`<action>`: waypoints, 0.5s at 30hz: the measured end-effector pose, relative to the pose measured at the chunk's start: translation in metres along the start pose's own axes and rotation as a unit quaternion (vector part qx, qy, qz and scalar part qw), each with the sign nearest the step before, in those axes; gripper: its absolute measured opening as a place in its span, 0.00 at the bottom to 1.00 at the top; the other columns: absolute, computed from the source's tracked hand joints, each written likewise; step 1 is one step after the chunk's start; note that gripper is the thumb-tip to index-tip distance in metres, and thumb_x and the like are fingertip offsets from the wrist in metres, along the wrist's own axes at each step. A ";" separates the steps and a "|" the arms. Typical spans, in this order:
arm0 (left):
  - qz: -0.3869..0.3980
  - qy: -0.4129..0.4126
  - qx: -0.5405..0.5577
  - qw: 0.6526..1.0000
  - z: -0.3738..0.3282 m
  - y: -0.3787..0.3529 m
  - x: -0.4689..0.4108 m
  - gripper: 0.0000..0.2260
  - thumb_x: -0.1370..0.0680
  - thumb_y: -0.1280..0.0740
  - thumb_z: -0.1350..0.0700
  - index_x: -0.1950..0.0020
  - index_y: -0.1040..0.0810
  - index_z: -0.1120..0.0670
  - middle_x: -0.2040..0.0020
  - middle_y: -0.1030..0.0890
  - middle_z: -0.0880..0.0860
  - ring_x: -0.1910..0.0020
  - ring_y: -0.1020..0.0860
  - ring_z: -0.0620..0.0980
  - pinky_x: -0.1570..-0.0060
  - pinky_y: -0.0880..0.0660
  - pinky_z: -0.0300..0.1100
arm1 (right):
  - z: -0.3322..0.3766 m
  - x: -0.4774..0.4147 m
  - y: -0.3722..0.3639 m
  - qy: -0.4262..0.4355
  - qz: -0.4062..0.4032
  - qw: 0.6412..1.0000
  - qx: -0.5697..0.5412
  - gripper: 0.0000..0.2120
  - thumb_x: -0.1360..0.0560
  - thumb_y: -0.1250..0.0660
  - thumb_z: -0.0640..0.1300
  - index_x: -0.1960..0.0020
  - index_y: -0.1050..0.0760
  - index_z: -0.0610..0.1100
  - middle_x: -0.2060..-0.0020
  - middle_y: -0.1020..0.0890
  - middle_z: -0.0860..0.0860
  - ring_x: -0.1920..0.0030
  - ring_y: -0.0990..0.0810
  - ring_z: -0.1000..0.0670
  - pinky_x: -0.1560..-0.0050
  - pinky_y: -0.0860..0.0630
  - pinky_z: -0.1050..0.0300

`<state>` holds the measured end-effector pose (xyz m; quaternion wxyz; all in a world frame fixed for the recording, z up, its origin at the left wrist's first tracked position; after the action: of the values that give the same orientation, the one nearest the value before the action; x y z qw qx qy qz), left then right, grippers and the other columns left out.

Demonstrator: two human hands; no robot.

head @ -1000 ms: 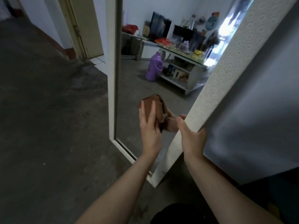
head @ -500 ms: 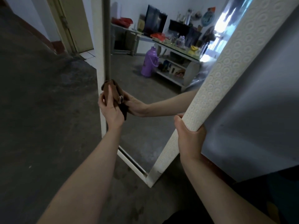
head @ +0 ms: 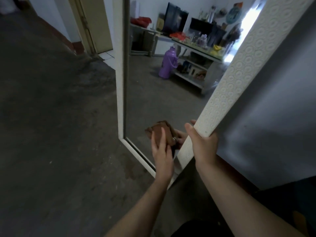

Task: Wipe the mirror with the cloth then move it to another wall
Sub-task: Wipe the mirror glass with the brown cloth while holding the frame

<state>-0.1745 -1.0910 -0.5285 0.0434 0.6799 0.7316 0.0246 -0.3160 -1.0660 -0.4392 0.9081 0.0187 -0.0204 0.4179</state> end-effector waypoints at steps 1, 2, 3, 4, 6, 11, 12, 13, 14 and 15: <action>0.011 -0.028 -0.009 1.000 -0.006 -0.006 0.012 0.28 0.18 0.46 0.58 0.35 0.44 0.23 0.24 0.54 0.40 0.27 0.49 0.35 0.26 0.46 0.35 | -0.001 -0.002 0.002 0.000 -0.011 1.000 0.008 0.07 0.33 0.26 0.40 0.55 0.19 0.44 0.62 0.18 0.55 0.65 0.20 0.65 0.65 0.27 0.72; 0.019 -0.060 -0.020 0.998 -0.012 -0.010 0.021 0.27 0.19 0.46 0.56 0.34 0.44 0.22 0.24 0.55 0.40 0.26 0.50 0.34 0.24 0.47 0.39 | -0.002 -0.003 0.003 0.000 -0.019 1.000 0.014 0.06 0.33 0.26 0.40 0.56 0.19 0.42 0.63 0.18 0.54 0.66 0.20 0.63 0.65 0.27 0.70; 0.022 -0.090 -0.023 0.995 -0.018 -0.013 0.027 0.27 0.20 0.46 0.55 0.34 0.44 0.22 0.23 0.56 0.41 0.25 0.49 0.36 0.23 0.47 0.43 | -0.003 -0.005 0.003 0.002 -0.021 1.000 0.020 0.07 0.34 0.27 0.40 0.56 0.19 0.42 0.63 0.17 0.53 0.65 0.19 0.62 0.64 0.27 0.68; 0.024 -0.109 -0.015 0.994 -0.022 -0.015 0.029 0.27 0.20 0.46 0.55 0.33 0.43 0.23 0.23 0.55 0.41 0.23 0.49 0.39 0.23 0.47 0.46 | -0.003 -0.005 0.003 0.006 -0.021 0.999 0.024 0.07 0.34 0.27 0.40 0.56 0.19 0.41 0.63 0.17 0.52 0.64 0.19 0.60 0.63 0.26 0.68; 0.016 -0.136 -0.030 0.990 -0.032 -0.016 0.020 0.27 0.20 0.46 0.55 0.31 0.45 0.25 0.22 0.55 0.42 0.22 0.49 0.44 0.24 0.45 0.51 | -0.003 -0.006 0.003 0.014 -0.017 0.999 0.032 0.06 0.34 0.27 0.39 0.57 0.19 0.40 0.63 0.17 0.51 0.63 0.18 0.59 0.63 0.26 0.68; -0.075 -0.119 -0.063 0.988 -0.049 0.005 -0.043 0.30 0.19 0.44 0.62 0.27 0.51 0.34 0.22 0.52 0.47 0.23 0.51 0.45 0.24 0.46 0.56 | -0.005 -0.010 0.004 0.020 -0.019 0.999 0.039 0.07 0.35 0.27 0.38 0.58 0.21 0.38 0.66 0.20 0.51 0.68 0.21 0.61 0.71 0.29 0.71; -0.091 -0.100 -0.049 0.990 -0.047 0.013 -0.051 0.29 0.19 0.44 0.62 0.28 0.51 0.35 0.22 0.50 0.48 0.24 0.49 0.45 0.24 0.47 0.55 | -0.007 -0.010 0.004 0.015 -0.021 0.999 0.040 0.08 0.35 0.27 0.39 0.58 0.21 0.37 0.66 0.20 0.50 0.67 0.21 0.59 0.71 0.29 0.70; -0.102 -0.084 -0.045 0.990 -0.042 0.018 -0.058 0.28 0.19 0.44 0.62 0.27 0.50 0.37 0.22 0.49 0.50 0.24 0.48 0.46 0.24 0.47 0.55 | -0.010 -0.011 0.005 0.012 -0.024 0.999 0.039 0.09 0.35 0.27 0.39 0.58 0.21 0.37 0.65 0.20 0.49 0.67 0.21 0.57 0.71 0.29 0.69; -0.110 -0.069 -0.043 0.991 -0.033 0.024 -0.062 0.27 0.19 0.44 0.62 0.26 0.49 0.39 0.22 0.48 0.52 0.23 0.47 0.49 0.24 0.46 0.55 | -0.010 -0.010 0.005 0.012 -0.024 0.999 0.038 0.08 0.36 0.27 0.40 0.58 0.21 0.37 0.65 0.20 0.49 0.67 0.21 0.58 0.71 0.28 0.68; -0.115 -0.050 -0.043 0.991 -0.023 0.029 -0.064 0.27 0.18 0.44 0.61 0.25 0.48 0.40 0.21 0.48 0.53 0.23 0.47 0.51 0.24 0.46 0.55 | -0.011 -0.009 0.004 0.013 -0.026 0.999 0.036 0.08 0.36 0.27 0.39 0.58 0.21 0.38 0.65 0.19 0.50 0.67 0.21 0.59 0.71 0.28 0.69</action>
<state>-0.1433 -1.1518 -0.5012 0.1117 0.5893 0.7999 0.0171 -0.3251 -1.0700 -0.4504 0.9174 0.0466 0.0076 0.3952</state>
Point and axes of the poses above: each hand's wrist, its own x-axis away from the middle knuckle, its own y-axis out of the back of the hand, z = x × y, the point moved 9 cm from there along -x, towards the middle knuckle
